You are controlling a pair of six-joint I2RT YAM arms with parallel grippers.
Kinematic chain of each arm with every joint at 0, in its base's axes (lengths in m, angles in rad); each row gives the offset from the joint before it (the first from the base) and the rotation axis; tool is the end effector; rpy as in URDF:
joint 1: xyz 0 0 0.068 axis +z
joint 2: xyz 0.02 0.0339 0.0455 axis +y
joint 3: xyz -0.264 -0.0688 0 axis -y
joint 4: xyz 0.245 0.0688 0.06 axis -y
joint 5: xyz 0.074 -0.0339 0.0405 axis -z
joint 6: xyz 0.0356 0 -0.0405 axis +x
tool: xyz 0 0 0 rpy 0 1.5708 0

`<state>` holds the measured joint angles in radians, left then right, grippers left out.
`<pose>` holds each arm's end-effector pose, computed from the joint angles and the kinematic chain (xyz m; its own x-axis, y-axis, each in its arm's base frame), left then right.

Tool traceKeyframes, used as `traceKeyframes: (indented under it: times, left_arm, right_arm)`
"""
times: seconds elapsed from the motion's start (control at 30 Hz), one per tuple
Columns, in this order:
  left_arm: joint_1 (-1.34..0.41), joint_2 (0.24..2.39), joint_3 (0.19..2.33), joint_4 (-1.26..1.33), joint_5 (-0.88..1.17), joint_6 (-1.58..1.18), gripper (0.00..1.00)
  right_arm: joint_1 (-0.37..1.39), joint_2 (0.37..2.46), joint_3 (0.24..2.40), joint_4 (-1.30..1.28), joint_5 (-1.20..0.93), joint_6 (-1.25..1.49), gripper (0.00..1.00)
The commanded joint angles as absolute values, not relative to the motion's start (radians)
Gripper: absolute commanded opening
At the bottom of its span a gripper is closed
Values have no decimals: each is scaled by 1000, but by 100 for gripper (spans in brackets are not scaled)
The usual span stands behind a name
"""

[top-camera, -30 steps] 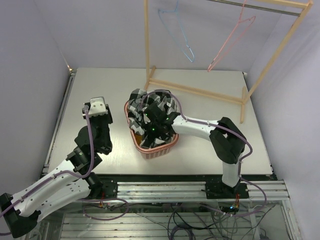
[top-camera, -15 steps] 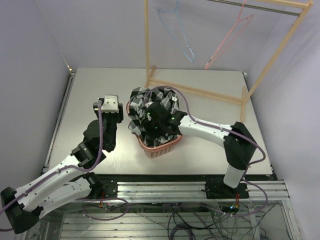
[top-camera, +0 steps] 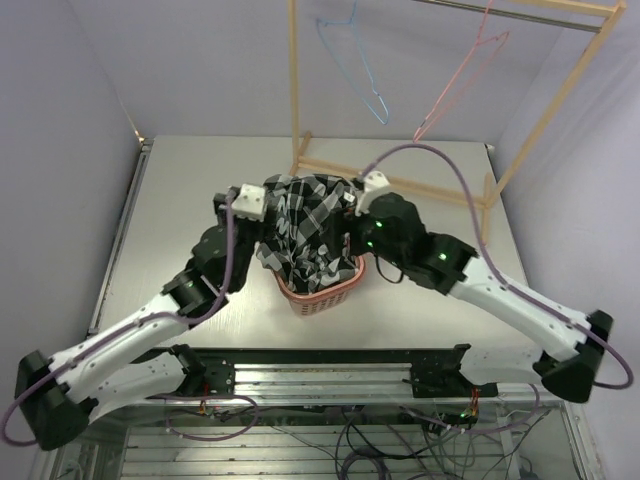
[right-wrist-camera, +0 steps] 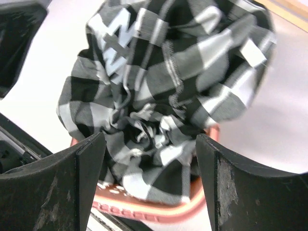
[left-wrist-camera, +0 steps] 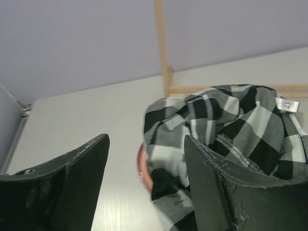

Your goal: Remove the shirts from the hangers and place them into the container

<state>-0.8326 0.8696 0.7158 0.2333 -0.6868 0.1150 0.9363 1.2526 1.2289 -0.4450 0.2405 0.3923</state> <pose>0.1528 -0.1344 0.3450 0.0699 0.0550 -0.9960 0.1395 0.9881 0.0644 0.1732 0.2210 0.3694 -0.4983 -0.0506 -0.8655 -0.5040 0.8292 0.2417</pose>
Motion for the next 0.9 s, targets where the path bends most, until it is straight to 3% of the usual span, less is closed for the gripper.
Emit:
traceKeyframes:
  times: [0.0,0.23,0.47,0.87]
  left_arm:
    - [-778,1038,853,232,-515,39,76]
    - [-627,1360,1267,-29,-194,-26,74]
    - [-609,1710,1678,-337,89,-10,71]
    - [-608,1877,1804,-472,95,46,72]
  right_arm:
    - [937,1093,1130,-460,391,446,75]
    - [936,808,994,-537,480,524,73]
    - [936,681,956,-654,552,564,73]
    - [936,592,945,-705,589,556,73]
